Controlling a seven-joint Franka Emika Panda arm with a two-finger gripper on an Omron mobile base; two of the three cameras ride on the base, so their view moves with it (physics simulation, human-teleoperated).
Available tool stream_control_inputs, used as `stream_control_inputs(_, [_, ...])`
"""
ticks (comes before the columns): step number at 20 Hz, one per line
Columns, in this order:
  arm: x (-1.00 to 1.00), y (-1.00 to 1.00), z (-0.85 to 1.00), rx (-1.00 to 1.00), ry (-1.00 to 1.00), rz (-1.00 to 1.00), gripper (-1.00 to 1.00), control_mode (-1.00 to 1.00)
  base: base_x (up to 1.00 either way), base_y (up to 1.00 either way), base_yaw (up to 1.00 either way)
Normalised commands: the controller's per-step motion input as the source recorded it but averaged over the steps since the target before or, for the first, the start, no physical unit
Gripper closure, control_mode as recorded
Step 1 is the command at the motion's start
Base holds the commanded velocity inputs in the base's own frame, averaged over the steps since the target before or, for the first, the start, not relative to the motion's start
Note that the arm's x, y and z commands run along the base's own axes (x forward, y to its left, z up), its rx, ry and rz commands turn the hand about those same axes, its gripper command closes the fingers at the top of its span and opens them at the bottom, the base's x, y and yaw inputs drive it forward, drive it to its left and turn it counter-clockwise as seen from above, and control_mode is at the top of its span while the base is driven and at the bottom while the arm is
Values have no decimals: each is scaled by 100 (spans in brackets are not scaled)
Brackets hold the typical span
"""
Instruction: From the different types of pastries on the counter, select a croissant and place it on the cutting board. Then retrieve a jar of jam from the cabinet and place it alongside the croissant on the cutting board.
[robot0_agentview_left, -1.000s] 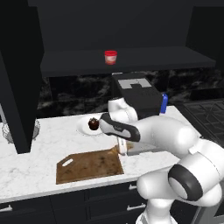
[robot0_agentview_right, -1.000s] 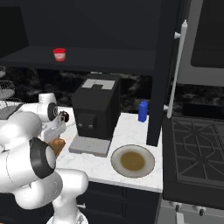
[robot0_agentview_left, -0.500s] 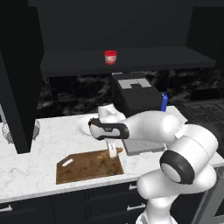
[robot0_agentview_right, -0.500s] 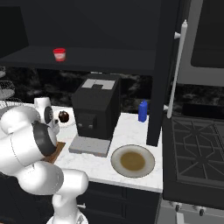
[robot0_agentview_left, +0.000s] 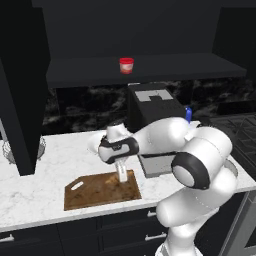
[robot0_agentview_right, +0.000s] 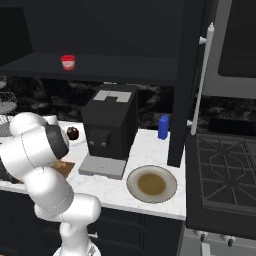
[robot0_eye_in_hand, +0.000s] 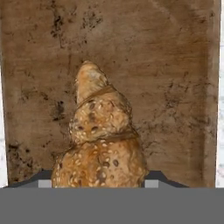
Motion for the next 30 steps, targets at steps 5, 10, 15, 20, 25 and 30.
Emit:
stream_control_inputs(5, [12, 26, -54, 0, 0, 5, 100, -100, 0, 0, 0])
stream_control_inputs(10, [0, 25, -51, 0, 0, 4, 100, -100, 0, 0, 0])
stream_control_inputs(15, [0, 28, -51, 0, 0, 5, -100, -100, 0, 0, 0])
stream_control_inputs(20, [0, 23, -60, 0, 0, 5, -100, -100, 0, 0, 0])
stream_control_inputs(25, [-16, 13, -62, 0, 0, 1, -100, -100, 0, 0, 0])
stream_control_inputs(30, [-43, 1, -32, 0, -2, 0, -100, -100, 0, 0, 0])
